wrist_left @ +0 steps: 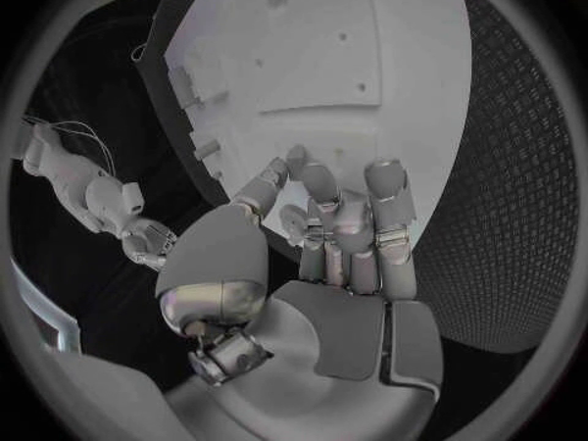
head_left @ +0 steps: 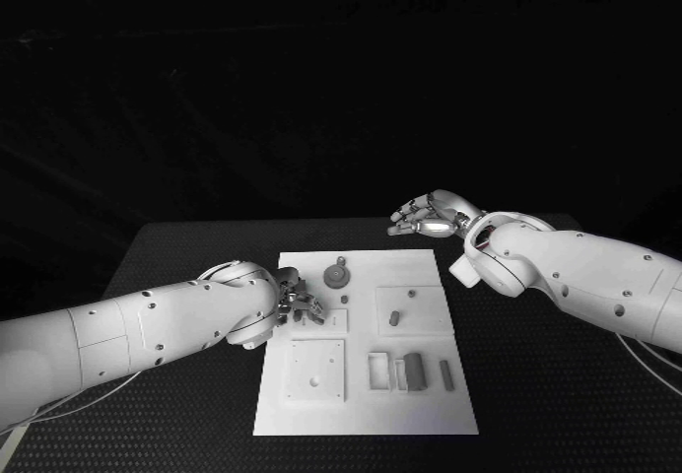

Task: Assemble the parts on the task board

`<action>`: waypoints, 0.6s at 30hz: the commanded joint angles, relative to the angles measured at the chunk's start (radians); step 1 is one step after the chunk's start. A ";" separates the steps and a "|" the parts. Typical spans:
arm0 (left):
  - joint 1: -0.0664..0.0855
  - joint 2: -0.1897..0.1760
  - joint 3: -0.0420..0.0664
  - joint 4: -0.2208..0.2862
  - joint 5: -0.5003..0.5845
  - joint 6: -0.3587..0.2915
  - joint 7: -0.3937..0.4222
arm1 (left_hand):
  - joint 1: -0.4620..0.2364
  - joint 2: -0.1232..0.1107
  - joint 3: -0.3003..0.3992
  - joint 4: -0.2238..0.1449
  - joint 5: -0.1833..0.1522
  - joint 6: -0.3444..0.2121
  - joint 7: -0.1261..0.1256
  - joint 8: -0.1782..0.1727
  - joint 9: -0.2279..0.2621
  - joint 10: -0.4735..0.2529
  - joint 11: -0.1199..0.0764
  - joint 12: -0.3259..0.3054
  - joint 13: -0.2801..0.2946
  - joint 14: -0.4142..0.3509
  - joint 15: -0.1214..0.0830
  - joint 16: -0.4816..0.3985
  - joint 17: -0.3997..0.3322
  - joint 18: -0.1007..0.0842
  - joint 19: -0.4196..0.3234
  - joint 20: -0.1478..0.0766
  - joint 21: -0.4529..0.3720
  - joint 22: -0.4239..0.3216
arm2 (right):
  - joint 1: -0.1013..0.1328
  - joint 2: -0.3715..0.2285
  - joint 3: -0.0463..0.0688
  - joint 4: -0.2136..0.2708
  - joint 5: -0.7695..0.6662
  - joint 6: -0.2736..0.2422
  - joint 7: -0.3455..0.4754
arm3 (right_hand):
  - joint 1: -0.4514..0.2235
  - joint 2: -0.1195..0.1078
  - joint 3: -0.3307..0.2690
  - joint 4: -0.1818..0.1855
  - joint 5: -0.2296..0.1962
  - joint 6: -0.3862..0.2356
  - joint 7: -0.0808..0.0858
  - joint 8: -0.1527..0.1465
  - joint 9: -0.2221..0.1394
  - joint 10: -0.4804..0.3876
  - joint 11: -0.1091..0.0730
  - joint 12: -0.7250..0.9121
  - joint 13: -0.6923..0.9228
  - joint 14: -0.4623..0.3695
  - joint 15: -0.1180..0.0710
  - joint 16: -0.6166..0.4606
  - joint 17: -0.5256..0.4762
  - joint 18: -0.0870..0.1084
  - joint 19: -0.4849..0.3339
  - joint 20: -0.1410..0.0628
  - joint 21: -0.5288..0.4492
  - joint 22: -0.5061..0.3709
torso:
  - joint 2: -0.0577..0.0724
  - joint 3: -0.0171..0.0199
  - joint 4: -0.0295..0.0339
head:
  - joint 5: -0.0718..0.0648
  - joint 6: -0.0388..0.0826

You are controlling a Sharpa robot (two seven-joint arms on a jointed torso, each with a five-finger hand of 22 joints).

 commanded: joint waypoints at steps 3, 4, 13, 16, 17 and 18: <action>0.000 0.003 0.000 0.001 0.003 0.018 0.001 | 0.002 0.019 0.001 -0.008 0.006 0.016 -0.001 0.000 0.001 0.003 -0.004 0.004 -0.002 0.003 -0.008 -0.002 0.001 0.015 0.007 0.000 -0.003 0.018 | 0.000 -0.001 0.000 0.002 -0.001 0.012 0.005 | -0.010 -0.003 -0.001 0.005 0.002 -0.007 0.054 0.006 -0.001 0.002 0.001 -0.006 0.001 -0.007 0.001 -0.004 -0.001 -0.015 -0.007 0.000 -0.006 0.000 | 0.000 -0.0004 0.0001 | -0.001 -0.001; 0.000 0.004 0.000 0.001 0.002 0.019 0.001 | 0.003 0.023 0.001 -0.010 0.008 0.018 -0.001 0.001 0.001 0.003 -0.004 0.004 -0.003 0.003 -0.008 -0.002 0.001 0.014 0.007 0.000 -0.003 0.018 | 0.000 -0.001 0.000 0.002 -0.001 0.012 0.005 | -0.010 -0.003 -0.001 0.005 0.002 -0.007 0.054 0.006 -0.001 0.002 0.001 -0.006 0.001 -0.007 0.001 -0.004 -0.001 -0.015 -0.007 0.000 -0.006 0.000 | 0.000 -0.0005 0.0001 | -0.001 -0.001; 0.000 0.011 0.000 -0.003 0.001 0.024 0.001 | 0.010 0.043 0.003 -0.028 0.040 0.028 -0.004 0.003 0.003 0.007 -0.006 0.004 -0.005 0.004 -0.010 -0.001 0.002 0.013 0.008 0.002 -0.001 0.019 | 0.000 -0.001 0.000 0.003 -0.001 0.012 0.005 | -0.010 -0.003 -0.001 0.005 0.002 -0.007 0.054 0.006 -0.001 0.002 0.001 -0.006 0.001 -0.008 0.001 -0.004 -0.002 -0.015 -0.007 0.000 -0.006 0.000 | 0.000 -0.0005 0.0003 | -0.002 -0.001; -0.001 0.012 0.000 -0.004 0.001 0.025 0.001 | 0.012 0.045 0.004 -0.031 0.041 0.029 -0.004 0.003 0.003 0.007 -0.007 0.004 -0.005 0.004 -0.010 -0.001 0.002 0.013 0.008 0.002 -0.001 0.019 | 0.000 -0.001 0.000 0.002 -0.001 0.012 0.005 | -0.010 -0.003 -0.001 0.005 0.002 -0.007 0.054 0.006 -0.001 0.002 0.001 -0.006 0.001 -0.008 0.001 -0.004 -0.002 -0.015 -0.007 0.000 -0.006 0.000 | 0.000 -0.0005 0.0002 | -0.003 -0.001; -0.002 0.012 0.000 -0.004 0.000 0.025 0.001 | 0.012 0.045 0.004 -0.032 0.042 0.029 -0.004 0.003 0.003 0.007 -0.007 0.004 -0.005 0.004 -0.010 -0.001 0.002 0.013 0.009 0.002 -0.001 0.019 | 0.000 -0.001 0.000 0.002 -0.001 0.012 0.005 | -0.010 -0.003 -0.001 0.005 0.002 -0.007 0.054 0.006 -0.001 0.002 0.001 -0.006 0.001 -0.008 0.001 -0.004 -0.002 -0.015 -0.007 0.001 -0.006 -0.002 | 0.000 -0.0006 0.0002 | -0.003 -0.001; -0.002 0.013 0.000 -0.004 -0.001 0.026 0.001 | 0.013 0.046 0.004 -0.033 0.042 0.029 -0.004 0.003 0.003 0.007 -0.007 0.004 -0.005 0.004 -0.010 -0.001 0.002 0.013 0.009 0.002 -0.001 0.019 | 0.000 -0.001 0.000 0.002 -0.001 0.012 0.005 | -0.010 -0.003 -0.001 0.005 0.002 -0.007 0.054 0.006 -0.001 0.002 0.001 -0.006 0.001 -0.008 0.001 -0.004 -0.002 -0.015 -0.007 0.001 -0.006 -0.002 | 0.000 -0.0006 0.0000 | -0.003 -0.002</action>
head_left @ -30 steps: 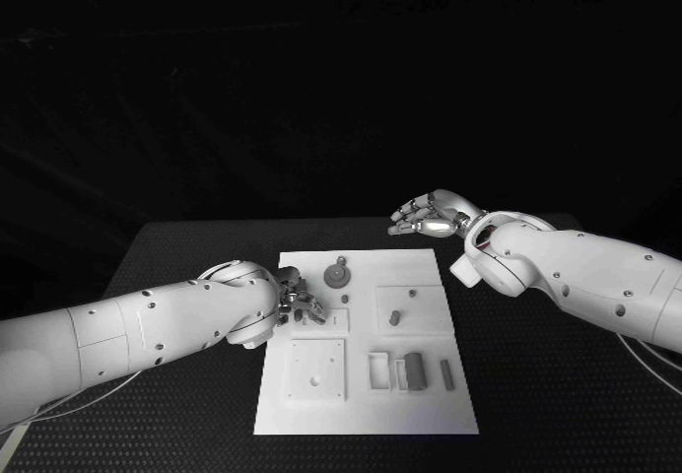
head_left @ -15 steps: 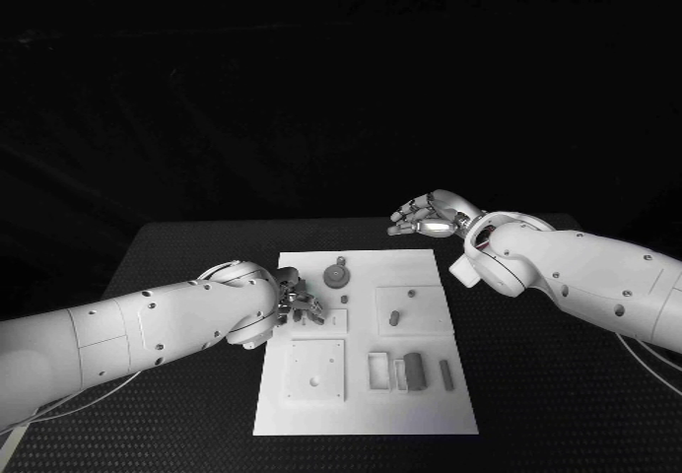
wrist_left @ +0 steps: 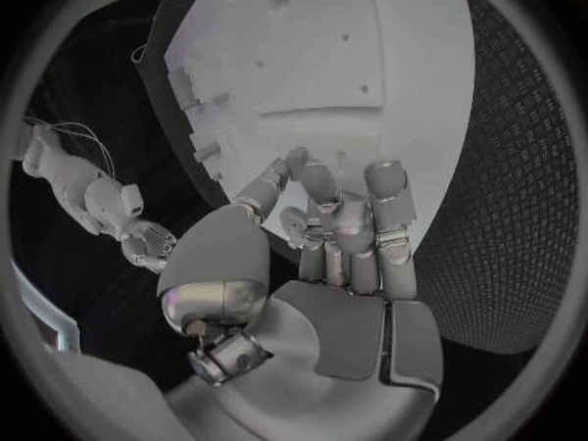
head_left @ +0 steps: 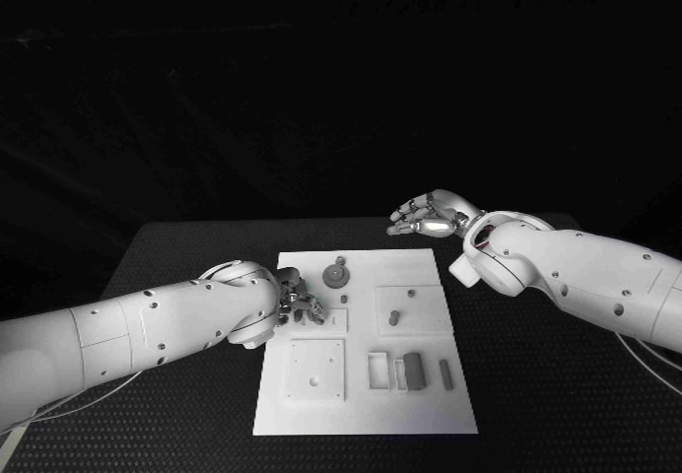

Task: Assemble the parts on the task board

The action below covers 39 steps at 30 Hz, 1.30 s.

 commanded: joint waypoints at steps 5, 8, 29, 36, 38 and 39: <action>-0.002 0.004 0.000 0.003 -0.010 0.015 0.006 | 0.012 0.009 0.002 -0.025 0.008 0.010 -0.001 0.006 -0.001 0.005 -0.004 0.004 -0.002 -0.001 -0.008 0.000 0.002 0.012 0.010 0.002 0.000 0.019 | 0.000 0.000 0.000 0.001 -0.001 0.012 0.006 | -0.010 -0.003 -0.001 0.006 0.002 -0.007 0.054 0.006 -0.002 0.002 0.001 -0.006 0.001 -0.008 0.002 -0.004 -0.002 -0.015 -0.007 0.001 -0.006 0.000 | 0.000 -0.0001 -0.0004 | -0.002 -0.001; -0.002 0.004 0.000 0.003 -0.020 0.013 0.007 | 0.017 0.009 0.004 -0.031 0.009 0.010 -0.001 0.006 -0.001 0.005 -0.003 0.004 -0.003 -0.001 -0.008 -0.001 0.002 0.012 0.010 0.002 0.001 0.019 | 0.000 0.000 0.000 0.001 -0.001 0.012 0.006 | -0.010 -0.003 -0.001 0.006 0.002 -0.007 0.054 0.006 -0.002 0.002 0.001 -0.006 0.001 -0.008 0.002 -0.004 -0.002 -0.015 -0.007 0.001 -0.006 -0.001 | 0.000 0.0001 -0.0005 | -0.002 -0.001; -0.002 0.012 0.000 0.003 -0.041 0.020 0.002 | 0.106 0.034 0.084 -0.028 -0.025 0.024 -0.003 0.011 0.004 0.012 -0.004 0.006 -0.007 0.003 -0.008 -0.001 0.002 0.009 0.015 0.006 0.001 0.018 | -0.001 0.001 0.000 0.001 0.000 0.013 0.006 | -0.011 -0.003 -0.002 0.008 0.002 -0.007 0.054 0.007 -0.002 0.002 0.001 -0.006 0.001 -0.009 0.002 -0.004 -0.002 -0.015 -0.008 0.001 -0.006 -0.003 | 0.000 0.0008 -0.0008 | -0.004 -0.002; -0.002 0.015 0.000 0.004 -0.058 0.029 0.002 | 0.110 0.033 0.089 -0.034 -0.019 0.026 -0.004 0.013 0.006 0.014 -0.005 0.007 -0.008 0.004 -0.009 0.000 0.002 0.009 0.016 0.007 0.002 0.019 | -0.001 0.000 0.000 0.001 0.000 0.013 0.006 | -0.011 -0.003 -0.002 0.008 0.002 -0.007 0.054 0.007 -0.002 0.002 0.001 -0.006 0.001 -0.009 0.002 -0.004 -0.002 -0.015 -0.008 0.001 -0.006 -0.001 | 0.000 0.0011 -0.0009 | -0.005 -0.002; -0.002 0.016 0.000 0.004 -0.061 0.029 0.003 | 0.112 0.032 0.091 -0.036 -0.018 0.027 -0.004 0.014 0.007 0.014 -0.005 0.007 -0.008 0.005 -0.009 0.000 0.002 0.008 0.016 0.007 0.003 0.019 | -0.001 0.000 0.000 0.000 0.000 0.013 0.006 | -0.012 -0.003 -0.002 0.008 0.002 -0.007 0.054 0.007 -0.002 0.002 0.001 -0.006 0.001 -0.009 0.002 -0.004 -0.002 -0.015 -0.008 0.001 -0.006 -0.002 | 0.000 0.0010 -0.0005 | -0.005 -0.002; -0.002 0.017 0.000 0.004 -0.066 0.030 0.003 | 0.113 0.031 0.091 -0.037 -0.018 0.027 -0.004 0.014 0.007 0.015 -0.006 0.007 -0.008 0.005 -0.009 0.001 0.003 0.008 0.017 0.007 0.003 0.019 | -0.001 0.000 0.000 0.000 0.000 0.013 0.006 | -0.012 -0.003 -0.002 0.008 0.002 -0.007 0.054 0.007 -0.002 0.002 0.001 -0.006 0.001 -0.009 0.002 -0.004 -0.002 -0.015 -0.008 0.001 -0.006 -0.001 | 0.000 0.0012 -0.0006 | -0.005 -0.002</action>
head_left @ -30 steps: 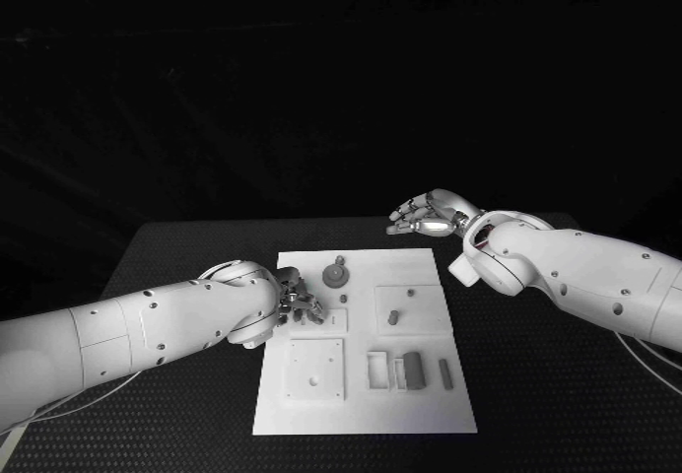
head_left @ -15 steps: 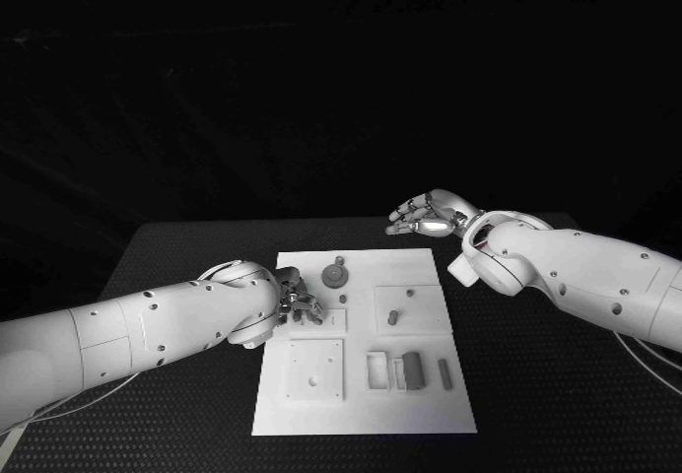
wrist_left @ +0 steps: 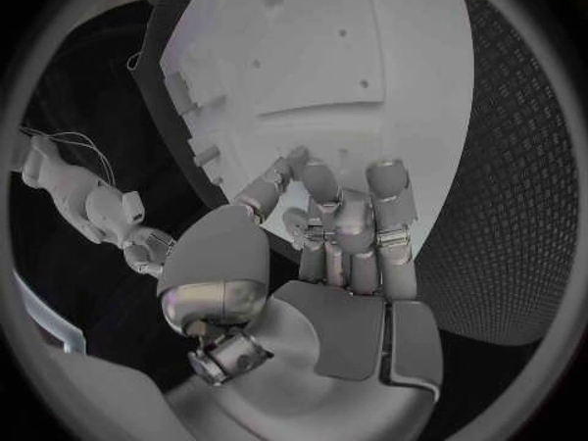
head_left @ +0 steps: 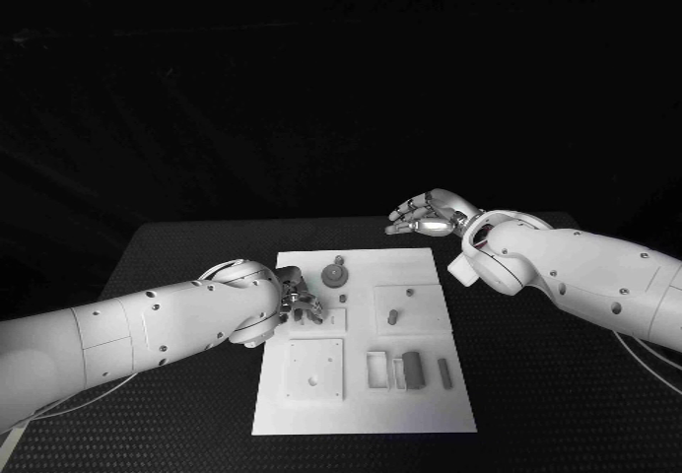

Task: Assemble the parts on the task board

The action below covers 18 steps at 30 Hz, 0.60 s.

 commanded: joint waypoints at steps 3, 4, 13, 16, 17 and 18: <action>-0.002 0.009 -0.001 0.006 -0.021 0.024 0.011 | 0.068 0.052 0.023 -0.020 0.005 0.009 0.000 0.007 -0.001 0.008 0.001 0.004 -0.002 0.005 -0.009 0.001 0.002 0.017 0.008 0.002 0.003 0.020 | 0.000 0.000 0.000 0.001 0.000 0.012 0.006 | -0.008 0.001 0.001 0.006 0.002 -0.007 0.054 0.007 -0.002 0.002 0.001 -0.006 0.001 -0.006 -0.001 -0.004 -0.001 -0.015 -0.008 0.001 -0.006 -0.001 | 0.000 -0.0004 0.0005 | -0.001 0.000; -0.002 0.009 -0.001 0.006 -0.021 0.025 0.011 | 0.068 0.051 0.022 -0.019 0.005 0.009 0.000 0.007 -0.001 0.008 0.002 0.004 -0.002 0.005 -0.009 0.001 0.002 0.016 0.008 0.002 0.003 0.020 | 0.000 0.000 0.000 0.001 0.000 0.012 0.006 | -0.008 0.001 0.001 0.006 0.002 -0.007 0.054 0.007 -0.002 0.002 0.001 -0.006 0.001 -0.006 -0.001 -0.004 -0.001 -0.015 -0.008 0.001 -0.006 0.000 | 0.000 -0.0003 0.0004 | -0.001 0.000; -0.002 0.011 -0.001 0.007 -0.010 0.026 0.012 | 0.030 0.014 0.006 0.003 -0.004 0.011 0.000 0.009 0.003 0.010 0.002 0.004 -0.003 0.006 -0.008 0.001 0.002 0.016 0.010 0.004 0.004 0.019 | 0.000 0.000 0.000 0.001 0.000 0.013 0.005 | -0.008 0.001 0.001 0.006 0.002 -0.007 0.054 0.007 -0.002 0.002 0.001 -0.006 0.001 -0.006 -0.001 -0.004 -0.001 -0.015 -0.008 0.001 -0.006 -0.001 | 0.001 -0.0007 0.0003 | -0.002 0.000; -0.002 0.011 -0.001 0.007 -0.010 0.025 0.012 | 0.018 0.003 -0.001 0.012 -0.005 0.010 0.000 0.009 0.004 0.010 0.002 0.004 -0.004 0.006 -0.009 0.001 0.002 0.016 0.011 0.003 0.004 0.018 | 0.000 0.000 0.000 0.001 0.000 0.013 0.005 | -0.008 0.001 0.000 0.007 0.002 -0.007 0.054 0.007 -0.002 0.002 0.001 -0.006 0.001 -0.006 -0.001 -0.004 -0.001 -0.015 -0.008 0.001 -0.007 -0.002 | 0.001 -0.0007 0.0005 | -0.002 0.001; -0.002 0.011 -0.001 0.007 -0.010 0.025 0.012 | 0.012 -0.002 -0.004 0.015 -0.005 0.010 0.000 0.009 0.004 0.009 0.002 0.004 -0.004 0.006 -0.009 0.000 0.002 0.017 0.011 0.003 0.004 0.018 | 0.000 0.000 0.000 0.001 0.000 0.013 0.005 | -0.008 0.001 0.000 0.007 0.002 -0.007 0.054 0.007 -0.002 0.002 0.001 -0.006 0.001 -0.006 -0.001 -0.004 -0.001 -0.015 -0.008 0.001 -0.007 -0.004 | 0.000 -0.0007 0.0006 | -0.002 0.001; -0.002 0.011 -0.001 0.007 -0.010 0.025 0.012 | 0.006 -0.006 -0.007 0.018 -0.006 0.010 0.000 0.009 0.004 0.009 0.002 0.004 -0.004 0.006 -0.009 0.000 0.002 0.017 0.010 0.003 0.003 0.018 | 0.000 0.000 0.000 0.002 0.000 0.013 0.005 | -0.008 0.001 0.000 0.007 0.002 -0.007 0.054 0.007 -0.002 0.002 0.001 -0.006 0.001 -0.006 -0.001 -0.004 -0.001 -0.015 -0.008 0.001 -0.006 -0.001 | 0.000 -0.0008 0.0007 | -0.003 0.001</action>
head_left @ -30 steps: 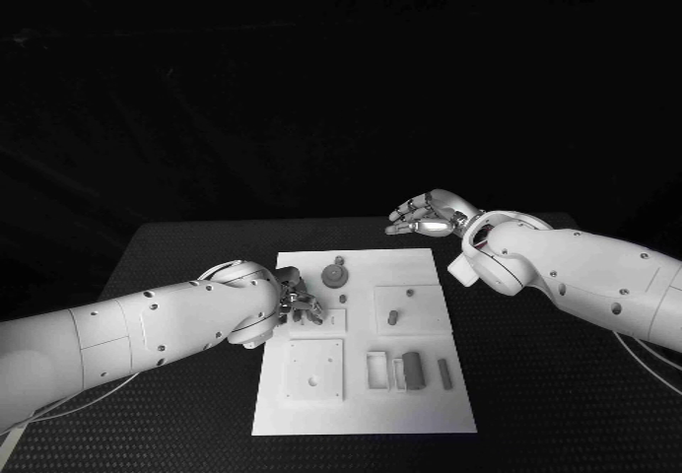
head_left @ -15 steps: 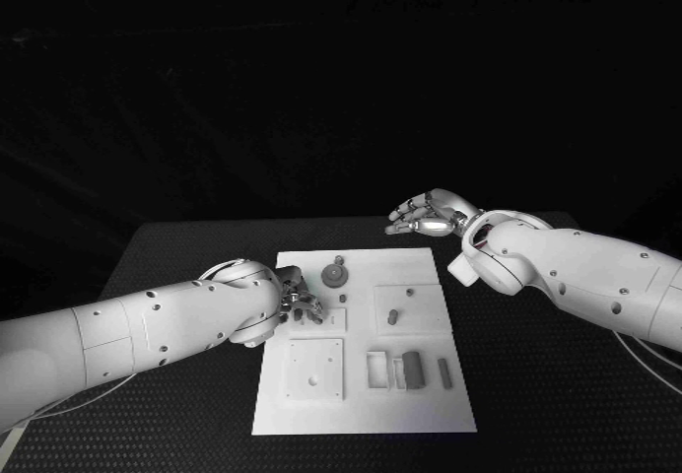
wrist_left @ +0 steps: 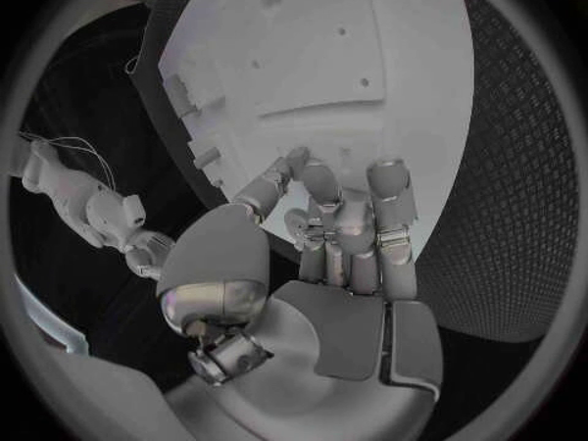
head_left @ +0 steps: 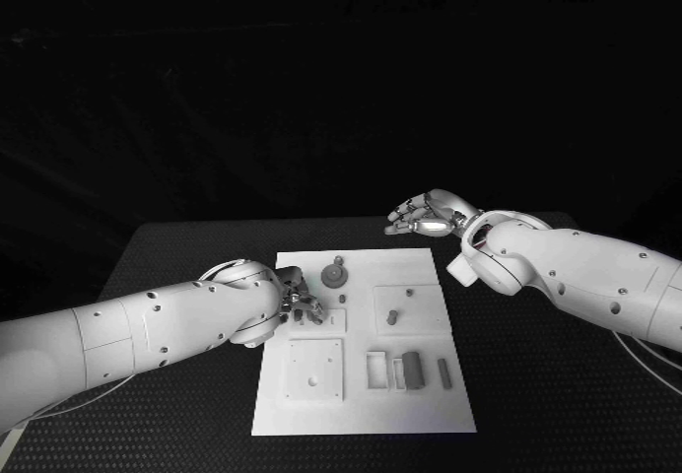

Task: Assemble the parts on the task board

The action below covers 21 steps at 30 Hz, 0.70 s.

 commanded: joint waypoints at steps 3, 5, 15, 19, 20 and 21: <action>-0.003 0.007 -0.001 0.007 0.008 0.018 0.014 | -0.015 -0.007 -0.021 0.016 -0.004 0.002 0.000 0.003 0.002 0.006 -0.002 0.004 -0.002 0.002 -0.012 0.001 0.001 0.021 0.007 -0.002 0.003 0.019 | 0.000 0.000 0.000 0.002 0.000 0.012 0.005 | -0.008 0.000 0.000 0.007 0.002 -0.007 0.054 0.004 -0.001 0.002 0.001 -0.006 0.000 -0.006 -0.001 -0.004 -0.001 -0.015 -0.008 0.001 -0.007 0.000 | 0.000 -0.0006 0.0010 | -0.001 0.000; -0.003 0.008 -0.001 0.007 0.010 0.017 0.014 | -0.029 -0.013 -0.035 0.019 -0.004 0.001 -0.001 0.003 0.003 0.006 -0.002 0.004 -0.002 0.001 -0.012 0.000 0.001 0.022 0.006 -0.002 0.003 0.019 | 0.000 0.000 0.000 0.002 0.000 0.012 0.005 | -0.008 0.000 0.000 0.007 0.002 -0.007 0.054 0.004 -0.001 0.002 0.001 -0.006 0.000 -0.006 -0.001 -0.004 -0.001 -0.015 -0.008 0.001 -0.007 -0.001 | 0.000 -0.0004 0.0010 | -0.001 0.000; -0.003 0.005 -0.001 0.006 0.013 0.006 0.015 | -0.094 -0.036 -0.087 0.039 -0.013 -0.003 -0.001 0.001 0.005 0.004 -0.004 0.003 -0.003 -0.001 -0.014 -0.001 0.001 0.025 0.003 -0.005 -0.001 0.017 | 0.000 0.001 0.000 0.001 0.000 0.012 0.005 | -0.009 0.000 0.000 0.007 0.002 -0.007 0.054 0.004 -0.002 0.002 0.001 -0.006 0.000 -0.007 -0.001 -0.004 -0.001 -0.015 -0.009 0.001 -0.007 -0.004 | 0.000 -0.0004 0.0005 | -0.001 0.001; -0.003 0.002 -0.001 0.006 0.013 0.002 0.014 | -0.111 -0.044 -0.098 0.045 -0.015 -0.005 -0.001 0.000 0.006 0.003 -0.004 0.003 -0.003 -0.002 -0.014 -0.001 0.002 0.026 0.002 -0.006 -0.002 0.017 | 0.000 0.000 0.000 0.001 0.000 0.011 0.005 | -0.009 -0.001 0.000 0.007 0.002 -0.007 0.054 0.004 -0.002 0.002 0.001 -0.006 0.000 -0.007 -0.001 -0.004 -0.001 -0.015 -0.009 0.001 -0.007 -0.004 | 0.000 -0.0003 0.0009 | -0.002 0.001; -0.003 0.001 -0.001 0.006 0.013 0.000 0.015 | -0.119 -0.046 -0.105 0.046 -0.015 -0.006 -0.001 0.000 0.006 0.002 -0.004 0.003 -0.003 -0.002 -0.014 -0.001 0.002 0.026 0.001 -0.006 -0.003 0.017 | 0.000 0.000 0.000 0.001 0.000 0.011 0.005 | -0.009 -0.001 0.000 0.007 0.002 -0.007 0.054 0.004 -0.002 0.002 0.001 -0.006 0.000 -0.007 -0.001 -0.004 -0.001 -0.015 -0.009 0.001 -0.007 -0.003 | 0.000 -0.0005 0.0009 | -0.002 0.001; -0.003 0.000 -0.001 0.006 0.013 -0.001 0.015 | -0.128 -0.047 -0.114 0.045 -0.015 -0.007 -0.001 -0.001 0.007 0.002 -0.004 0.003 -0.003 -0.003 -0.014 -0.001 0.002 0.027 0.000 -0.006 -0.003 0.017 | 0.000 0.000 0.000 0.001 0.000 0.011 0.005 | -0.009 -0.001 0.000 0.008 0.002 -0.007 0.054 0.004 -0.002 0.002 0.001 -0.006 0.000 -0.007 -0.001 -0.005 -0.002 -0.015 -0.009 0.001 -0.007 -0.003 | 0.000 -0.0006 0.0010 | -0.002 0.001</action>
